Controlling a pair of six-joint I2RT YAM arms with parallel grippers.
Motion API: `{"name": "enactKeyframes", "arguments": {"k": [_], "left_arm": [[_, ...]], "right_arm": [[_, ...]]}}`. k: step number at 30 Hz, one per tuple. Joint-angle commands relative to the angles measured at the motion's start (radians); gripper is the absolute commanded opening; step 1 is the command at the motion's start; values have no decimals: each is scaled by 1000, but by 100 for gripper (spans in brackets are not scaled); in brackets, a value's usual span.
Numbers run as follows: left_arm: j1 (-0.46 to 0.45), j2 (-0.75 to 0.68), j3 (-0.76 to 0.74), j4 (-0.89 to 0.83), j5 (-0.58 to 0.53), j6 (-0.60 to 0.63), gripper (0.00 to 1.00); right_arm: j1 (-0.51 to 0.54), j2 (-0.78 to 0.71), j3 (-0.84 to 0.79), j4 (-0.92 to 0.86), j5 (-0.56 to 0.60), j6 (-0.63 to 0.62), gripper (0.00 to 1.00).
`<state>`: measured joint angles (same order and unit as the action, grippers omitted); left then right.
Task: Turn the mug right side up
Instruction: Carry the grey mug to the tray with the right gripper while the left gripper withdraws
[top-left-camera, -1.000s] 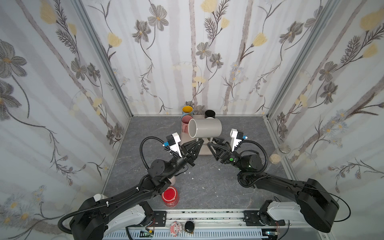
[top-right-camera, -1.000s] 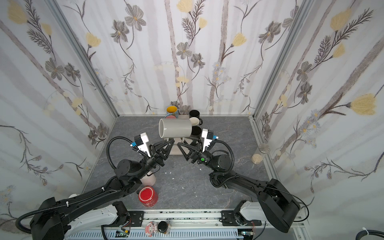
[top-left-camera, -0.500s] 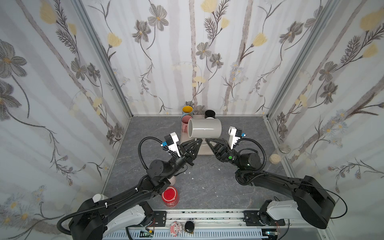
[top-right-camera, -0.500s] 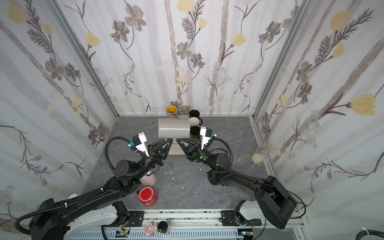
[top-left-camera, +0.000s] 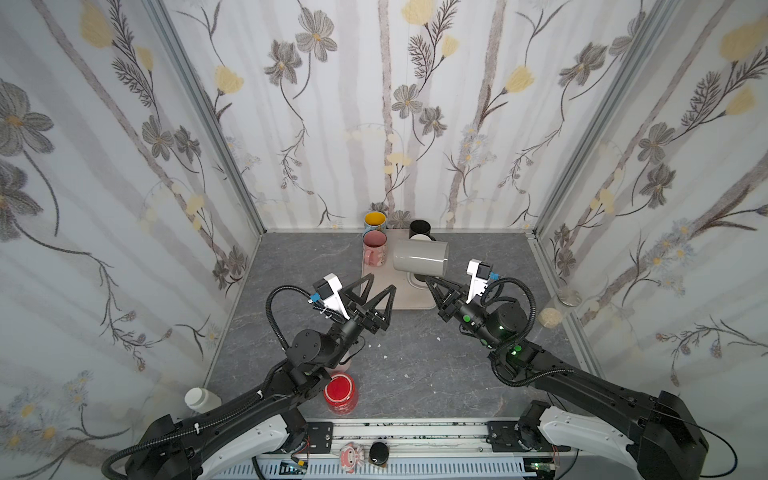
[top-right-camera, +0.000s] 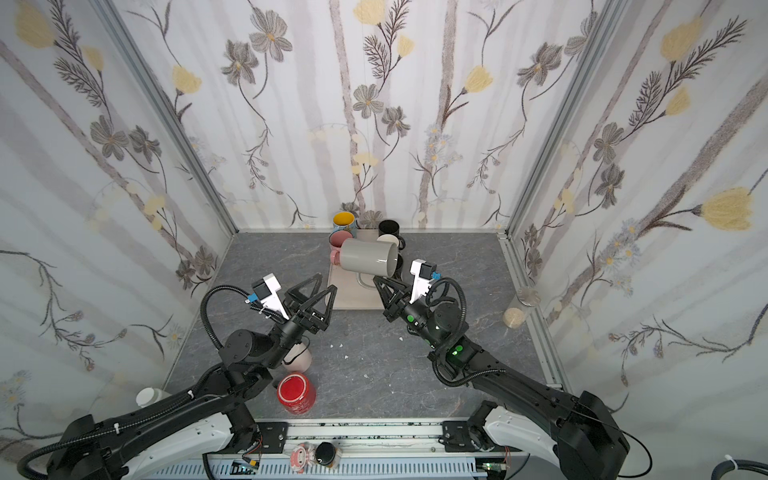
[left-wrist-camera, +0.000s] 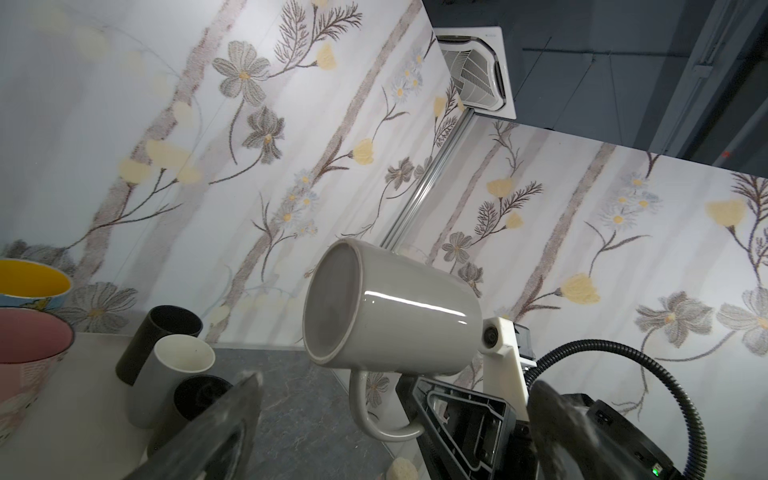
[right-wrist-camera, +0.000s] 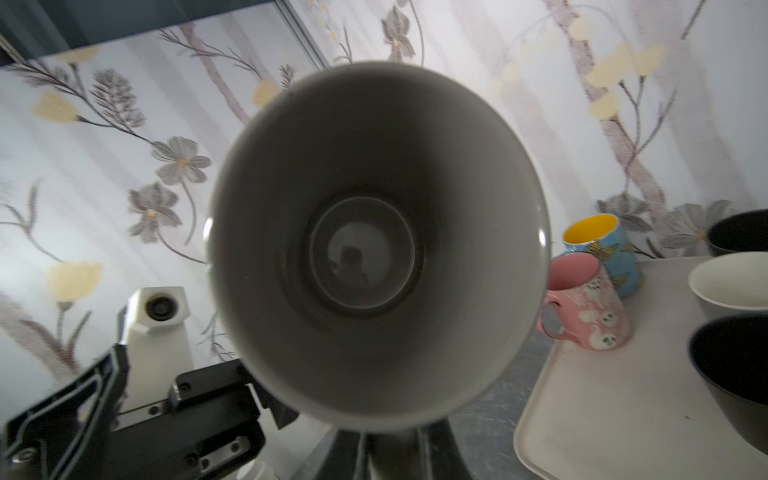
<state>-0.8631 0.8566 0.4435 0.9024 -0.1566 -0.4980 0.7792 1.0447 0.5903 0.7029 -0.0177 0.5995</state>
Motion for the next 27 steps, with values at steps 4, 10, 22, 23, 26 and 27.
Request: {"name": "enactKeyframes", "arguments": {"k": [4, 10, 22, 23, 26, 27], "left_arm": [[0, -81, -40, -141, -133, -3, 100], [2, -153, -66, -227, -159, -5, 100], [2, -251, -97, -307, -188, -9, 100], [1, -256, -99, -310, -189, -9, 100], [1, -271, -103, -322, -192, -6, 100], [2, -276, -103, -329, -195, -6, 100]], "right_arm": [[-18, 79, 138, -452, 149, -203, 0], [-36, 300, 354, -831, 256, -386, 0], [-74, 544, 534, -921, 350, -549, 0], [-82, 577, 541, -921, 336, -551, 0], [-108, 624, 558, -919, 304, -559, 0], [-113, 635, 564, -919, 300, -559, 0]]}}
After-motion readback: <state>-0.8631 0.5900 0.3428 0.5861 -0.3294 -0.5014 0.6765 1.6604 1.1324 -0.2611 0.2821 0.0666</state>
